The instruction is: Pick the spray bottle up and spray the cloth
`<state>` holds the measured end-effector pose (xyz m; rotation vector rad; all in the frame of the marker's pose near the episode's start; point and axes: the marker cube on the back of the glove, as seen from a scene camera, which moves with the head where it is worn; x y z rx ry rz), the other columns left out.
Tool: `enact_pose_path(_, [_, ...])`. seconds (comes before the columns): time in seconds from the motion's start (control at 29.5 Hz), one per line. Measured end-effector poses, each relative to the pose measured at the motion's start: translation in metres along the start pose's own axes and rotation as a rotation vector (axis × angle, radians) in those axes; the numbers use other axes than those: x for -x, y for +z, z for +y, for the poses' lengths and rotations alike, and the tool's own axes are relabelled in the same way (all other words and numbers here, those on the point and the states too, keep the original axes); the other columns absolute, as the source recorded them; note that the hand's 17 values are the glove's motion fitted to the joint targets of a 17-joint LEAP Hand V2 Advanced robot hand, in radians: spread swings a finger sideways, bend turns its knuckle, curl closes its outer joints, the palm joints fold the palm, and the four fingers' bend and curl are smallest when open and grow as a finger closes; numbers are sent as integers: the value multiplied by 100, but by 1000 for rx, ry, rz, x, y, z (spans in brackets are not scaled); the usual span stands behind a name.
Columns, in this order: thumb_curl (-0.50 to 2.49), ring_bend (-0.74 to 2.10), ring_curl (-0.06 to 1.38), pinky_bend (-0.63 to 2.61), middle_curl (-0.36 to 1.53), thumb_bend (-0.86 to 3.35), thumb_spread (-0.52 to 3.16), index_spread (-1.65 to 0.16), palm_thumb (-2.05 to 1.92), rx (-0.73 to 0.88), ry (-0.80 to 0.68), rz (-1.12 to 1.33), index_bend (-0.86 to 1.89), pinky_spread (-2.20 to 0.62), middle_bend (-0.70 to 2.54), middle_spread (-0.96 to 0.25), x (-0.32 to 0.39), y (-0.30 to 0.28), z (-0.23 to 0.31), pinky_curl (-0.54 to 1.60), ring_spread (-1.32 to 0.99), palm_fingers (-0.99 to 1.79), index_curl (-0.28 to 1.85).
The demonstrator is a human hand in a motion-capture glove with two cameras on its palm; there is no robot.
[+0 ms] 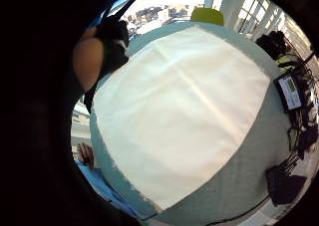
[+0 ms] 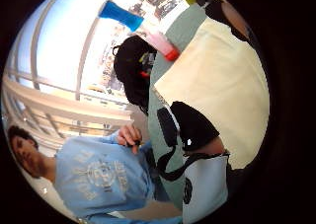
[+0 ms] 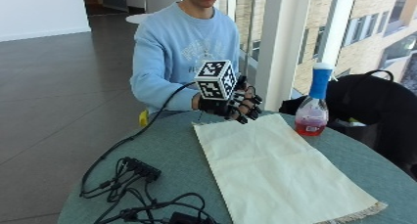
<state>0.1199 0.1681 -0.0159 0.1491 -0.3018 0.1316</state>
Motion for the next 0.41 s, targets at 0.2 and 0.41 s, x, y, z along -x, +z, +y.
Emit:
enact_pose_path(0.2, [37,32,34,36,42,-2,111,-36,63,15,50,108,12,14,26,-8,-26,5,44,37,-5,63,24])
enact_pose_path(0.41, [36,31,34,34,42,-2,112,-36,64,24,54,152,12,15,27,-8,-33,7,60,36,-4,63,24])
